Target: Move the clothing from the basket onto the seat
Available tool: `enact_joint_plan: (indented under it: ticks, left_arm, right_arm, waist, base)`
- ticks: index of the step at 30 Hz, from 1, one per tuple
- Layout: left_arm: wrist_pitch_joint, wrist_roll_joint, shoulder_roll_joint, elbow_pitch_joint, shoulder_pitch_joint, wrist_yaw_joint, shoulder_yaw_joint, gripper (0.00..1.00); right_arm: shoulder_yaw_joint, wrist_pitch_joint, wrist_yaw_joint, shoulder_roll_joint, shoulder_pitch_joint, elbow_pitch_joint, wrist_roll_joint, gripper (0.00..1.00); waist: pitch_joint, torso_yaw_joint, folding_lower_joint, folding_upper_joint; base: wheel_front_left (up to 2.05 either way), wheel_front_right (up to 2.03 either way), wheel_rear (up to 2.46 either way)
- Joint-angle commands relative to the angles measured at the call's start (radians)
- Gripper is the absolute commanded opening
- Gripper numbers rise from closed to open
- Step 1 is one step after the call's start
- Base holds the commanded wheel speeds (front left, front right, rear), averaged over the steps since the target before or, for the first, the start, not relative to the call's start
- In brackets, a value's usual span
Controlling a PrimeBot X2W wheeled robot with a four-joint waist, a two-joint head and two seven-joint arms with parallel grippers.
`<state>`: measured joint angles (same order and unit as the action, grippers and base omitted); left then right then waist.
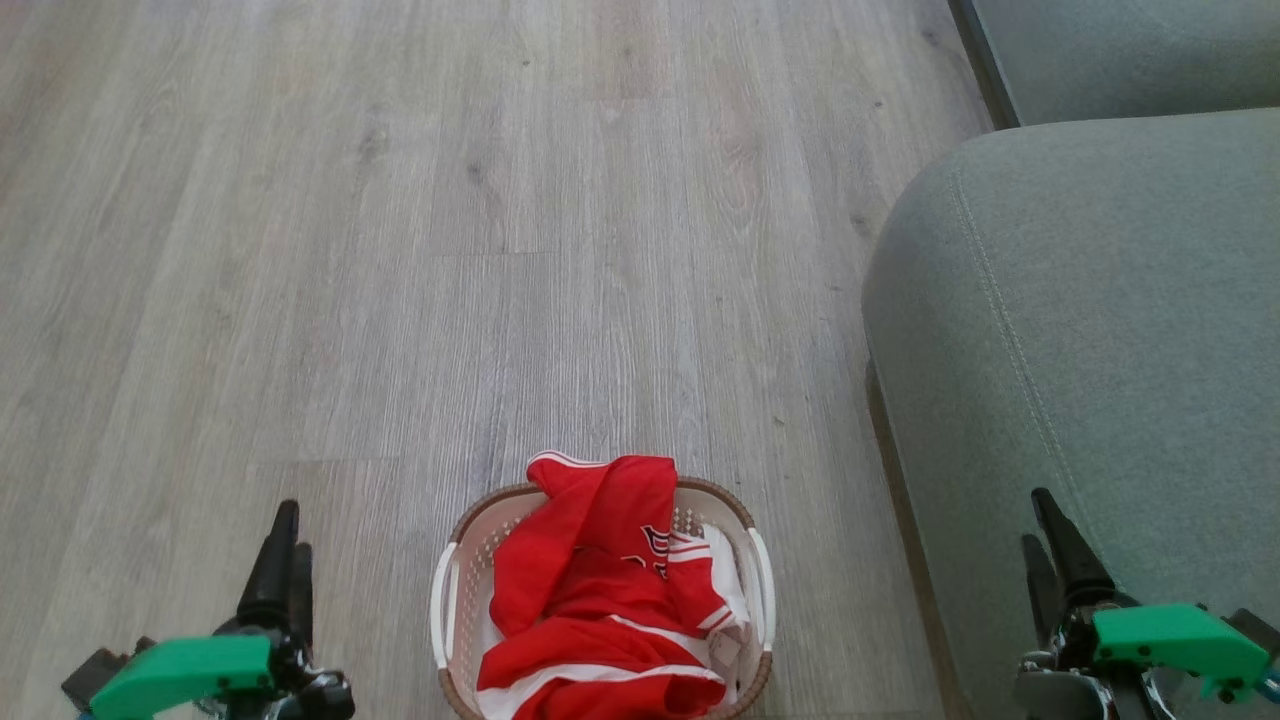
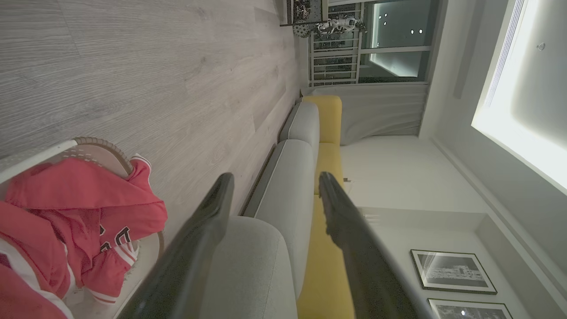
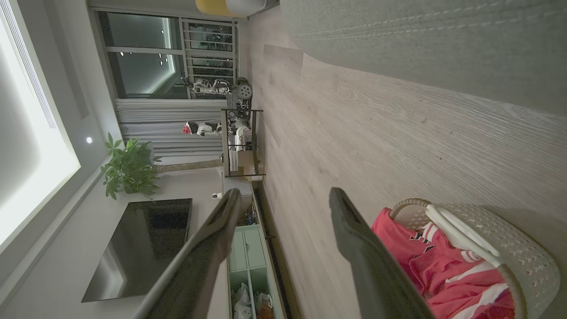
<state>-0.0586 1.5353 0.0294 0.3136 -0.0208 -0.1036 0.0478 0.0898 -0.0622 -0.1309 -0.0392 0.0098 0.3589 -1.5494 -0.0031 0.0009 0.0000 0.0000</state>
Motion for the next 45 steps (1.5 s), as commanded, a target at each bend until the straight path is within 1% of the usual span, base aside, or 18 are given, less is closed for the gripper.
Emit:
enact_joint_plan:
  ticks: [1, 8, 19, 25, 27, 33, 35, 37, 38, 39, 40, 45]
  left_arm:
    - [0.008, -0.019, 0.009, -0.044, 0.037, 0.002, 0.005, 1.0]
    - [0.029, -0.108, 0.01, -0.09, 0.036, 0.027, -0.007, 1.0]
    - [0.061, -0.289, 0.011, -0.151, 0.034, 0.066, -0.039, 1.0]
    - [0.079, -0.375, 0.012, -0.174, 0.027, 0.084, -0.053, 1.0]
    - [0.081, -0.393, 0.012, -0.177, 0.025, 0.086, -0.055, 1.0]
    - [0.099, -0.508, 0.012, -0.195, 0.015, 0.095, -0.073, 1.0]
    - [0.108, -0.569, 0.013, -0.201, 0.01, 0.099, -0.081, 1.0]
    - [0.111, -0.587, 0.013, -0.203, 0.007, 0.102, -0.083, 1.0]
    - [0.116, -0.616, 0.013, -0.208, 0.002, 0.108, -0.087, 1.0]
    - [0.116, -0.616, 0.013, -0.208, 0.002, 0.108, -0.087, 1.0]
    - [0.122, -0.646, 0.013, -0.213, -0.002, 0.113, -0.092, 1.0]
    - [0.137, -0.717, 0.014, -0.226, -0.011, 0.126, -0.1, 1.0]
  right_arm:
    - [-0.005, 0.009, 0.0, -0.006, -0.045, -0.038, 0.016, 1.0]
    - [-0.01, 0.03, 0.0, -0.007, -0.047, -0.07, 0.109, 1.0]
    - [-0.037, 0.062, 0.0, -0.007, -0.049, -0.126, 0.288, 1.0]
    - [-0.063, 0.08, 0.0, -0.007, -0.05, -0.142, 0.389, 1.0]
    - [-0.066, 0.083, 0.0, -0.007, -0.05, -0.145, 0.402, 1.0]
    - [-0.084, 0.101, 0.0, -0.008, -0.049, -0.155, 0.481, 1.0]
    - [-0.094, 0.11, 0.0, -0.008, -0.049, -0.16, 0.516, 1.0]
    - [-0.097, 0.113, 0.0, -0.008, -0.049, -0.162, 0.528, 1.0]
    - [-0.102, 0.118, 0.0, -0.008, -0.049, -0.164, 0.553, 1.0]
    - [-0.102, 0.118, 0.0, -0.008, -0.049, -0.164, 0.553, 1.0]
    - [-0.107, 0.124, 0.0, -0.008, -0.049, -0.167, 0.577, 1.0]
    - [-0.116, 0.139, 0.0, -0.008, -0.048, -0.173, 0.641, 1.0]
  waist:
    - [0.0, 0.0, 0.0, 0.0]
    - [-0.001, 0.001, 0.0, 0.0]
    - [-0.003, 0.002, 0.0, 0.0]
    - [-0.004, 0.003, 0.0, 0.0]
    - [-0.005, 0.004, 0.0, 0.0]
    - [-0.006, 0.006, 0.0, 0.0]
    - [-0.006, 0.006, 0.0, 0.0]
    - [-0.006, 0.007, 0.0, 0.0]
    - [-0.007, 0.007, 0.0, 0.0]
    - [-0.007, 0.007, 0.0, 0.0]
    - [-0.007, 0.008, 0.0, 0.0]
    - [-0.007, 0.01, 0.0, 0.0]
  base:
    - [0.0, 0.0, 0.0]
    - [0.0, 0.0, 0.0]
    - [0.0, 0.0, 0.0]
    - [0.0, 0.0, 0.0]
    - [0.0, 0.0, 0.0]
    - [0.0, 0.0, 0.0]
    - [0.0, 0.0, 0.0]
    - [0.0, 0.0, 0.0]
    - [0.0, 0.0, 0.0]
    - [0.0, 0.0, 0.0]
    - [0.0, 0.0, 0.0]
    - [0.0, 0.0, 0.0]
